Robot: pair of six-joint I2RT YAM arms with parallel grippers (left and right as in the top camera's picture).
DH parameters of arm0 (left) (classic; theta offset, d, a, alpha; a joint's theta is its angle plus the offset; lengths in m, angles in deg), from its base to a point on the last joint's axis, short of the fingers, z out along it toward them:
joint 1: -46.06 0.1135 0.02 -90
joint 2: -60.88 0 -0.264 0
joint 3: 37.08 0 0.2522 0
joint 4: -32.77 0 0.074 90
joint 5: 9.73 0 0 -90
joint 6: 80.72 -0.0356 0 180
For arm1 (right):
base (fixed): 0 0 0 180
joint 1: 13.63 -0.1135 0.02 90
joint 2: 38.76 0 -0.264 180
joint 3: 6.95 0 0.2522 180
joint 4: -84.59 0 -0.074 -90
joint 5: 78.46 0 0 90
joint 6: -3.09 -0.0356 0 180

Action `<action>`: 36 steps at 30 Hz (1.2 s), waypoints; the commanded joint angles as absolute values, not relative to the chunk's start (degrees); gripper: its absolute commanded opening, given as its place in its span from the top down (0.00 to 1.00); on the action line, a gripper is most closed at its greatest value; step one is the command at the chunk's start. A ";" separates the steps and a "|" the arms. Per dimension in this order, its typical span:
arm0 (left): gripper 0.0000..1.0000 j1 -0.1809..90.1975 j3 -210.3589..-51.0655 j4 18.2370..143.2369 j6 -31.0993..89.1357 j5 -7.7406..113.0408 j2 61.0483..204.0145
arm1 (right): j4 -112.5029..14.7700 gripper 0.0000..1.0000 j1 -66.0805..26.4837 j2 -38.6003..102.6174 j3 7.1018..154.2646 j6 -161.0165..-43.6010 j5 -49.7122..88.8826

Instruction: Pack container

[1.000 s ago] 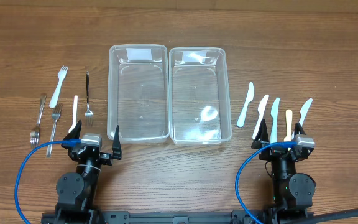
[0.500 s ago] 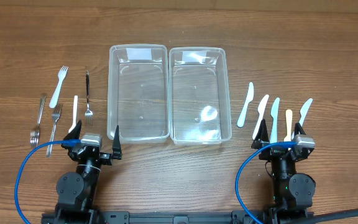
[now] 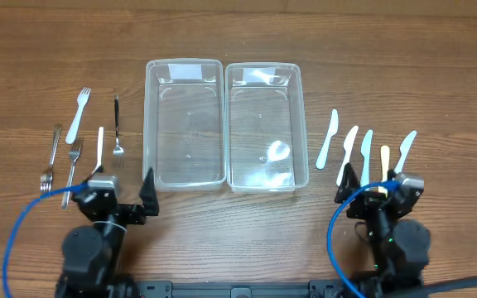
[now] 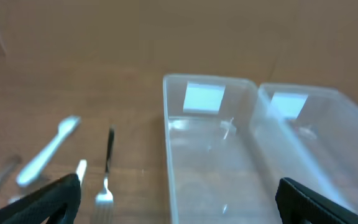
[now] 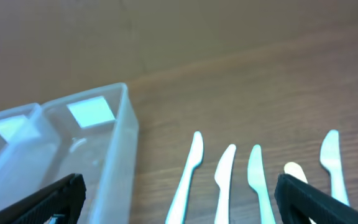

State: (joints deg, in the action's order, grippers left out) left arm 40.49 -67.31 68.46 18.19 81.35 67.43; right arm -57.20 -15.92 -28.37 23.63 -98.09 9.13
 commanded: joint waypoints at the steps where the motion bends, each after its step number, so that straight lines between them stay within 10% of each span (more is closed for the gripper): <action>1: 0.00 40.80 -83.70 76.09 20.68 83.27 78.86 | -49.90 0.00 -15.74 -16.35 38.42 -98.92 10.42; 17: 0.00 40.80 -116.24 104.81 17.64 83.60 112.59 | -7.28 0.00 -15.77 46.58 99.84 -105.13 9.87; 36: 0.00 40.80 -116.24 104.64 17.64 83.60 112.59 | -12.92 0.00 -15.77 76.91 99.10 -109.30 16.14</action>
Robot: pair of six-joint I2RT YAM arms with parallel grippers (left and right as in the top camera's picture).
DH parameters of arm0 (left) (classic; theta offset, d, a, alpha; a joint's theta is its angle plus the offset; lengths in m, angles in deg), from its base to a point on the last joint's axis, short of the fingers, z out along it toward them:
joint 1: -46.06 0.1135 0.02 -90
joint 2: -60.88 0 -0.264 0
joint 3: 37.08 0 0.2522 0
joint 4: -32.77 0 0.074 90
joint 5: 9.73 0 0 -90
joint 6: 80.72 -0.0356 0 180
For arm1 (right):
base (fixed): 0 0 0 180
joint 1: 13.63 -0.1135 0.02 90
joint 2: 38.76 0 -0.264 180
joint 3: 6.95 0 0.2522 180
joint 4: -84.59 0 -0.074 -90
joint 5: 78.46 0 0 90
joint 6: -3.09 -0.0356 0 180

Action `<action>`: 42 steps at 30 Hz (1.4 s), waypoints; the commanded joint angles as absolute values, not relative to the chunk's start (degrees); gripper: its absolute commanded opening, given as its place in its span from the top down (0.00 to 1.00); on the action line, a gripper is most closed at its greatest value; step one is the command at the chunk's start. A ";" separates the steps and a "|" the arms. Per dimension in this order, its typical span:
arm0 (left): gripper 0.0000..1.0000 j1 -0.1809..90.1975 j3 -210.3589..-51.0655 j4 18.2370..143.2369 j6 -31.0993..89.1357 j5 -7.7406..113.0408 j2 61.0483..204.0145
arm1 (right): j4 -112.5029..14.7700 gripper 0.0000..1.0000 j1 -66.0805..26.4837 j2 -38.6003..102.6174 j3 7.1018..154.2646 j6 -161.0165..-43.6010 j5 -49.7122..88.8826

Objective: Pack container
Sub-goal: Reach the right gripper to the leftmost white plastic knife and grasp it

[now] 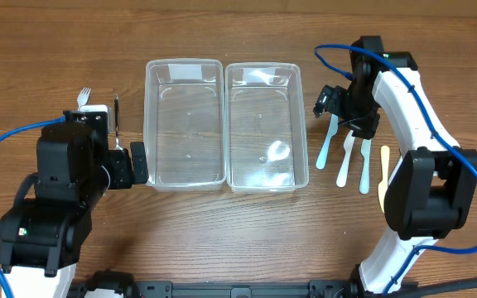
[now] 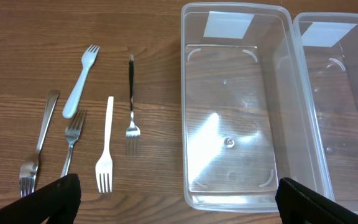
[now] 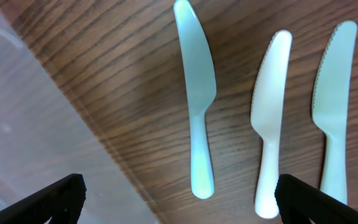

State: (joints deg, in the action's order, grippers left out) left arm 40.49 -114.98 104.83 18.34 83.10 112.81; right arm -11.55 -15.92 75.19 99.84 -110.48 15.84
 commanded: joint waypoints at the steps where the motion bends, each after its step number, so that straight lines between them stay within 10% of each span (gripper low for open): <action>1: 0.00 40.80 -116.24 104.64 17.64 83.60 112.59 | -13.62 0.00 -15.77 77.11 98.42 -109.17 16.16; 42: 0.00 40.80 -116.24 104.86 17.64 83.36 112.59 | -26.56 0.06 -19.04 81.96 87.62 -99.12 14.22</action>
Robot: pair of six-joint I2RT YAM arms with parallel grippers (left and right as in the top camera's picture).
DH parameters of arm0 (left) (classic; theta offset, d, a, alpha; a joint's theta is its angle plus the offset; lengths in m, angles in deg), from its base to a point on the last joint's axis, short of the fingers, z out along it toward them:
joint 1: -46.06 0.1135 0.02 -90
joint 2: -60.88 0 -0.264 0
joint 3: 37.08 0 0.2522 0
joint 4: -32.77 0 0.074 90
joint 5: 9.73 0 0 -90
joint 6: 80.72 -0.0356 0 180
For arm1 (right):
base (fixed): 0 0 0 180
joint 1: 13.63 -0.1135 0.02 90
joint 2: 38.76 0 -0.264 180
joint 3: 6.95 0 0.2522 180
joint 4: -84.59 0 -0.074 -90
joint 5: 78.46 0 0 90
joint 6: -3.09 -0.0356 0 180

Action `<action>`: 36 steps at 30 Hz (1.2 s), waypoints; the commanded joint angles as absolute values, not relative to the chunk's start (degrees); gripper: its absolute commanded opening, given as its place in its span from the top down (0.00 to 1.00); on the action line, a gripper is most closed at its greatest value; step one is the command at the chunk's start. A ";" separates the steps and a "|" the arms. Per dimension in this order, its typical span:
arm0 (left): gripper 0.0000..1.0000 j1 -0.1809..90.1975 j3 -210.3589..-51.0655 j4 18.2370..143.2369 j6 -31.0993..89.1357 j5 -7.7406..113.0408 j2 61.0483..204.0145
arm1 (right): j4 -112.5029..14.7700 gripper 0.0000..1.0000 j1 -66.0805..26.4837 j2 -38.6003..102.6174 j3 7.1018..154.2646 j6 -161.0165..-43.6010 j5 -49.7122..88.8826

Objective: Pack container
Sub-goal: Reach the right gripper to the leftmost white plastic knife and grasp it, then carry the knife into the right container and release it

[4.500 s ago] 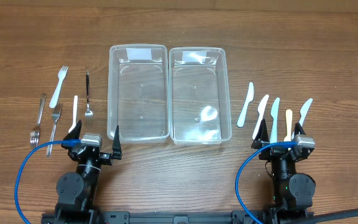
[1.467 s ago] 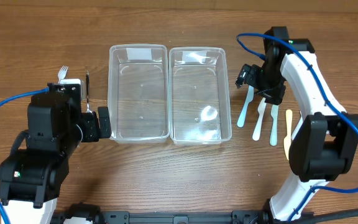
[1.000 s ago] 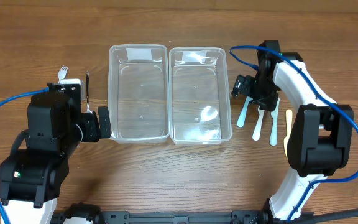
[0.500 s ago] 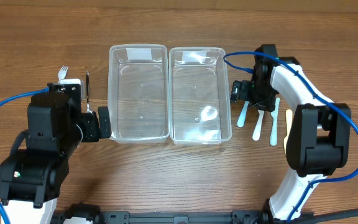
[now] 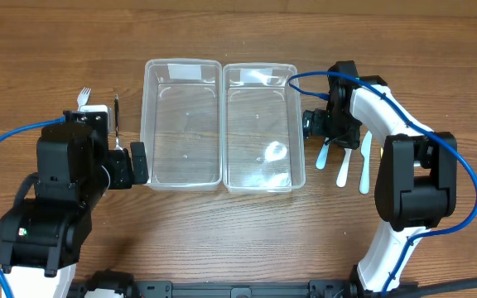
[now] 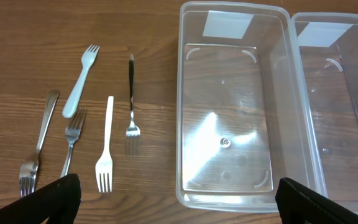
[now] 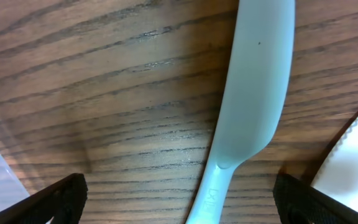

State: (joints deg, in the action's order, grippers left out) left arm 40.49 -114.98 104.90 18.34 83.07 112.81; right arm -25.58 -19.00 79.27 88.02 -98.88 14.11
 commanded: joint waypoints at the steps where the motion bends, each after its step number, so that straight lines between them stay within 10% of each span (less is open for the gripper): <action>1: 0.00 40.80 -116.24 104.88 17.66 83.36 112.59 | -26.82 0.15 -19.04 81.96 87.62 -99.12 14.22; 14: 0.00 40.80 -116.24 104.83 17.64 83.40 112.63 | -27.41 0.78 -19.04 81.96 87.62 -99.14 14.22; 23: 0.00 40.80 -116.24 104.81 17.64 83.40 112.63 | -27.83 0.96 -19.04 81.96 87.64 -100.17 14.20; 36: 0.00 40.80 -116.24 104.81 17.64 83.40 112.63 | -16.64 0.96 -19.81 66.99 103.18 -101.87 8.65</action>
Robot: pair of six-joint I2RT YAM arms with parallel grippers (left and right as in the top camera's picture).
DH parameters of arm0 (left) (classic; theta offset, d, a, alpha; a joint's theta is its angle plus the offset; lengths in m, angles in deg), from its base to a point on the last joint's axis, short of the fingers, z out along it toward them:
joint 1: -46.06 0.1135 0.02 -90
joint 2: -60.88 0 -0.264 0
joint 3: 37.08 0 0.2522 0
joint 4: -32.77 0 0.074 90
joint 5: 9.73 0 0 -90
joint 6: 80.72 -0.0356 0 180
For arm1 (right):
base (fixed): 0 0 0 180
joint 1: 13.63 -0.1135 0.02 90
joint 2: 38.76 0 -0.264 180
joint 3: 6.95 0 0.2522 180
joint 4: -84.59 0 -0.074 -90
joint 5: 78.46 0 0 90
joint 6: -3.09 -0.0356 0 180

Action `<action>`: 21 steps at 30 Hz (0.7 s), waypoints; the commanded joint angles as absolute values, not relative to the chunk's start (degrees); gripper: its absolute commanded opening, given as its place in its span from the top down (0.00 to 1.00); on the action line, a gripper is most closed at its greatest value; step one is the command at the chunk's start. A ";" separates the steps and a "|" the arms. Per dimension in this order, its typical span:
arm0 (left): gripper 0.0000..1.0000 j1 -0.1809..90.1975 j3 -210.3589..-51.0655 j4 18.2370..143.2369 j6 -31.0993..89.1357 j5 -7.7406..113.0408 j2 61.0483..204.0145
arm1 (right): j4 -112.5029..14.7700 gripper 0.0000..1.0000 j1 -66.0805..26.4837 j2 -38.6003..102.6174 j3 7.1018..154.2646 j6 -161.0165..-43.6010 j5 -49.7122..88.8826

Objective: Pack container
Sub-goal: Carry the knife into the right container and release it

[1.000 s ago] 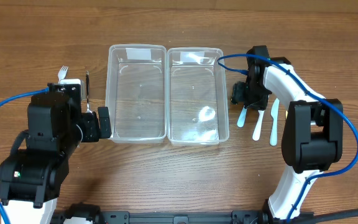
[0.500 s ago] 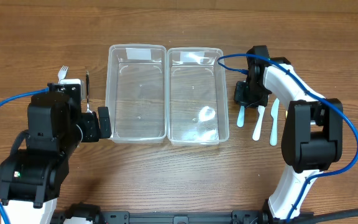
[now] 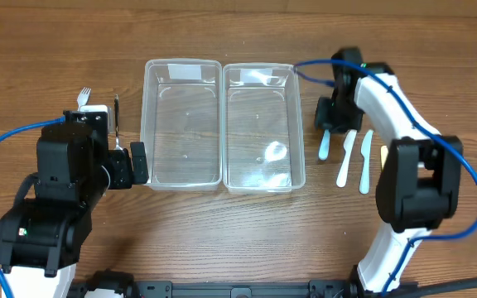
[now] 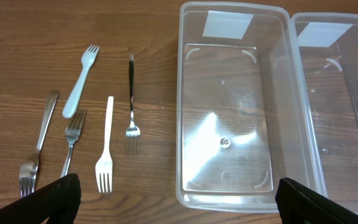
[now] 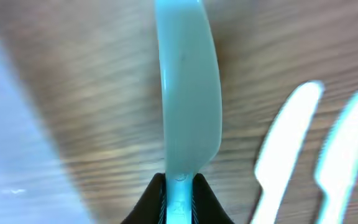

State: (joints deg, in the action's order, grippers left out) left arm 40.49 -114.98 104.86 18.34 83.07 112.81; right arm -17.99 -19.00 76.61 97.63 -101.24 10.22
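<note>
Two clear plastic containers stand side by side, the left one [image 3: 182,124] [image 4: 229,106] and the right one [image 3: 263,128] [image 4: 334,93], both with nothing in them. My right gripper [image 3: 328,120] [image 5: 179,183] is shut on the handle of a pale blue plastic knife [image 3: 325,147] [image 5: 188,112], just right of the right container. Three more plastic knives [image 3: 346,157] lie further right. Several forks [image 4: 106,146] lie left of the containers. My left gripper [image 4: 179,208] is open above the table, near the left container's front left corner.
The forks include a pale blue plastic fork [image 4: 79,90], a black-handled fork [image 4: 130,93] and two metal ones [image 4: 39,143]. Two white knives [image 5: 284,143] lie close beside the held knife. The left arm's body [image 3: 65,182] covers most of the forks in the overhead view.
My right gripper was open around the pale blue knife on the table; now it is shut on the knife's handle, and the knife points straight instead of slanted. The left arm has not moved.
Both arms were folded at the table's front edge, grippers open. Then the left stood over the forks and the right open over the knives. The right was then low around the pale blue knife, and now grips it.
</note>
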 commanded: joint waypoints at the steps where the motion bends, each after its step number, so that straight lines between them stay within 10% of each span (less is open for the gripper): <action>1: 0.00 40.80 -116.24 104.81 17.64 83.40 112.63 | -15.83 0.96 -20.60 65.09 103.93 -101.50 9.04; 17: 0.00 40.80 -116.24 104.81 17.64 83.38 112.63 | -17.97 0.96 -40.42 79.12 104.10 -101.92 11.25; 21: 0.00 40.80 -116.24 104.79 17.64 83.38 112.63 | -18.43 0.64 -40.42 80.35 104.17 -101.72 11.22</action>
